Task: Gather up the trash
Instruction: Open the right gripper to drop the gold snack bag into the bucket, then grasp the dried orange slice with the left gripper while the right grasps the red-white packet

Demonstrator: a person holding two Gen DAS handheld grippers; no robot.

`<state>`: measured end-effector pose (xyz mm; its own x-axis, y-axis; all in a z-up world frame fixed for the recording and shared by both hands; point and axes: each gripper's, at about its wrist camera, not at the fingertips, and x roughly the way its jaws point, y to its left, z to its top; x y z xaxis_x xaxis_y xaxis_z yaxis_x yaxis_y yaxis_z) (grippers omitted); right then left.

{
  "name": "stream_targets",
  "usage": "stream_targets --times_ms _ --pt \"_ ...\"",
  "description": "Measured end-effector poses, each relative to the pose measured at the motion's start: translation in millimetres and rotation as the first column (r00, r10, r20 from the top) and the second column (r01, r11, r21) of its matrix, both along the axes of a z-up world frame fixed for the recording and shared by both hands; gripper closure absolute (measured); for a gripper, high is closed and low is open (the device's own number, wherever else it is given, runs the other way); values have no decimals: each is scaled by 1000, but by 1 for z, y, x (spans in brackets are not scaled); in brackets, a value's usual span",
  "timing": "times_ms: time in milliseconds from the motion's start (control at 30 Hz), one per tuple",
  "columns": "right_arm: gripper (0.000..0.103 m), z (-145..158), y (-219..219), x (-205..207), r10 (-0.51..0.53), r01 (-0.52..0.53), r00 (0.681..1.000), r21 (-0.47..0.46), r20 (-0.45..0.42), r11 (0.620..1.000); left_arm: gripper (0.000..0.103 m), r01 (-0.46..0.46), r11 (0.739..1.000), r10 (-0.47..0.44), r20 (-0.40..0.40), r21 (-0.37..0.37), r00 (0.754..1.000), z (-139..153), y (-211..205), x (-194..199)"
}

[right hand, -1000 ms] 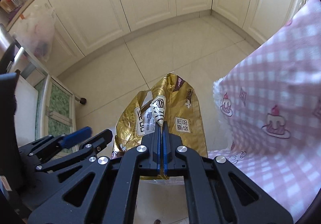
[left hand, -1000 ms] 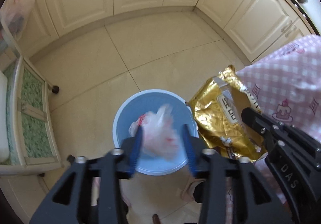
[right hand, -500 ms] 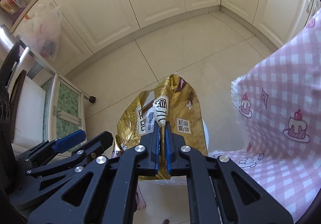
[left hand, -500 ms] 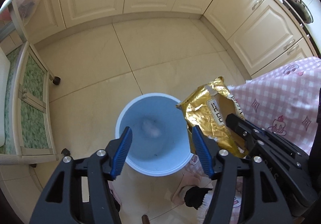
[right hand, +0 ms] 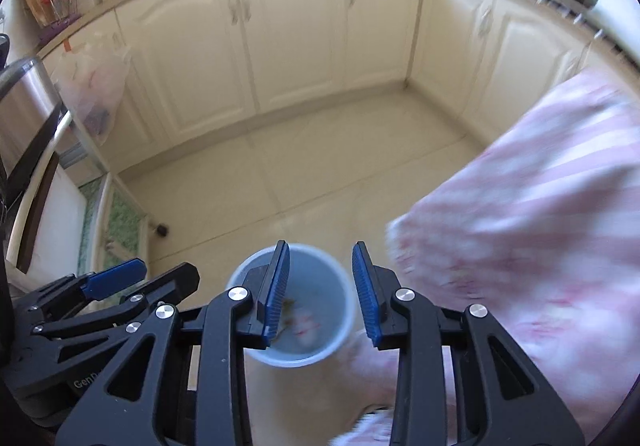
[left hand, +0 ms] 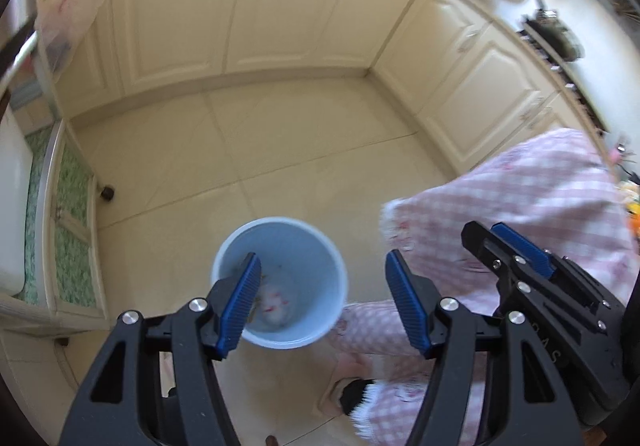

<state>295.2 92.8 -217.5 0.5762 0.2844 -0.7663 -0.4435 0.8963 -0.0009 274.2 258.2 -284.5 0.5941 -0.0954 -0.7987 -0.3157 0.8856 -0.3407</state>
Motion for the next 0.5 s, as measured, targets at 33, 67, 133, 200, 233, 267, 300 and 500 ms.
stream_targets --times_ms 33,67,133,200,233,267,300,500 --pt "70 13 -8 -6 -16 16 999 -8 34 1000 40 15 1000 -15 26 -2 1000 11 -8 -3" --pt "69 24 -15 -11 -30 31 998 -10 60 999 40 31 1000 -30 50 -4 998 22 -15 -6" --pt "68 56 -40 -27 -68 67 991 7 119 998 40 64 998 -64 108 4 992 48 -35 -14" --pt "67 80 -62 -41 -100 100 980 11 172 995 40 97 995 -98 163 18 982 75 -57 -21" --pt "66 93 -75 -49 -119 117 974 22 195 993 40 115 993 -117 191 26 974 88 -69 -23" --pt "64 102 -85 -54 -133 130 969 30 210 991 39 132 991 -136 216 34 967 100 -81 -26" --pt "63 115 -101 -62 -155 149 960 44 233 988 38 153 987 -159 243 45 957 113 -95 -29" --pt "56 145 -194 -84 -295 278 913 100 281 955 34 291 947 -320 321 136 891 161 -184 -32"
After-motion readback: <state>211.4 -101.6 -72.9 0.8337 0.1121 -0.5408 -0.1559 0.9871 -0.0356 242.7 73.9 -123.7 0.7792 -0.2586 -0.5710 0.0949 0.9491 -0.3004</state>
